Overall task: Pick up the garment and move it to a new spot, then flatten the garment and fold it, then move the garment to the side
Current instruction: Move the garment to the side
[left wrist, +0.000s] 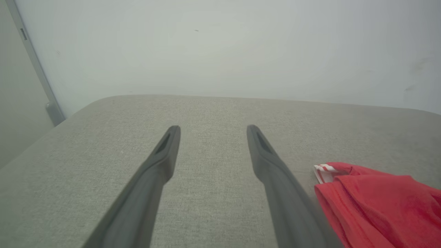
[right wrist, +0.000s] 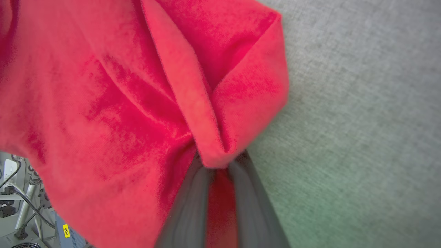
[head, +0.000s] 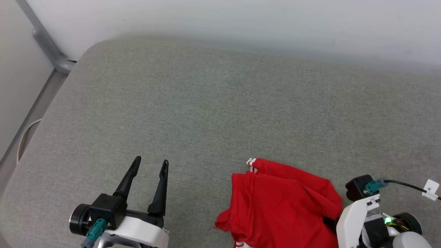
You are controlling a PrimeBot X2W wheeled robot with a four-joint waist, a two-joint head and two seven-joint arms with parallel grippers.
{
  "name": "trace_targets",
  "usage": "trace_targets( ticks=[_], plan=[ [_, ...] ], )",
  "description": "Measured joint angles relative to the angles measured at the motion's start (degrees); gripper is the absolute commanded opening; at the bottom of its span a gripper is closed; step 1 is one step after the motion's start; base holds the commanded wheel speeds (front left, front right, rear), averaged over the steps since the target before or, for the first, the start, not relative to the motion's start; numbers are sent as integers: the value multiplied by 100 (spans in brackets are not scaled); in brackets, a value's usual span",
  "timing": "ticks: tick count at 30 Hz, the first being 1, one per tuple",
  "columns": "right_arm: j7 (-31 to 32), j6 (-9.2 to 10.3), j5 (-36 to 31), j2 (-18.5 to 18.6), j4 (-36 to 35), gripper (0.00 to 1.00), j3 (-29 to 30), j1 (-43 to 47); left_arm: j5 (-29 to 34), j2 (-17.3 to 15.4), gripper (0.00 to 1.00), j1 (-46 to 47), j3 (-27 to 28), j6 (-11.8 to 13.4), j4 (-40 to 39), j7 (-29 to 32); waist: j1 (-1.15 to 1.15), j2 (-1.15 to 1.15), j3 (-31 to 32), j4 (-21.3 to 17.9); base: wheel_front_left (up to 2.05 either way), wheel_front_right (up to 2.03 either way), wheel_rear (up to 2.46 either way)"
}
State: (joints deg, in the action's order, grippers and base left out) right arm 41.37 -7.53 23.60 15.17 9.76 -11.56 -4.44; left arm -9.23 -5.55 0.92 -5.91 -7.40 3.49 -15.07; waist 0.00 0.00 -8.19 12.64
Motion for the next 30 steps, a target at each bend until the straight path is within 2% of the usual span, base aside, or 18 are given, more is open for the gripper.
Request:
trace_targets(
  ticks=[4,7,17,19,21,24,30],
  plan=[
    [-147,-3,-2,204,-101,0,-237,-143,-9,-21,100,0,-19,-1,12,0,0,0,69,-121,0,0,0],
    [-153,-2,-46,544,-264,0,-479,-256,-16,-45,100,-1,-74,-1,8,0,0,0,120,-248,0,0,0],
    [33,-1,-108,2240,-1023,0,-1367,-926,-71,-80,100,62,-365,-1,0,0,0,0,80,-822,0,0,0],
    [87,-1,-97,2635,-1088,0,-1507,-1044,-77,-80,100,119,-474,-1,-2,0,0,0,21,-934,0,0,0],
    [94,-2,-365,3190,-1148,0,-1794,-1199,-64,-79,100,192,-608,-1,29,0,0,0,-61,-1034,0,0,0],
    [-77,0,-516,3863,-1059,0,-1971,-1355,1,-83,100,342,-849,-1,64,0,0,0,-228,-1147,0,0,0],
    [-651,-1,-572,4492,-352,0,-1762,-1660,99,-121,100,868,-1270,-1,-32,0,0,0,-680,-1353,0,0,0]
  ],
)
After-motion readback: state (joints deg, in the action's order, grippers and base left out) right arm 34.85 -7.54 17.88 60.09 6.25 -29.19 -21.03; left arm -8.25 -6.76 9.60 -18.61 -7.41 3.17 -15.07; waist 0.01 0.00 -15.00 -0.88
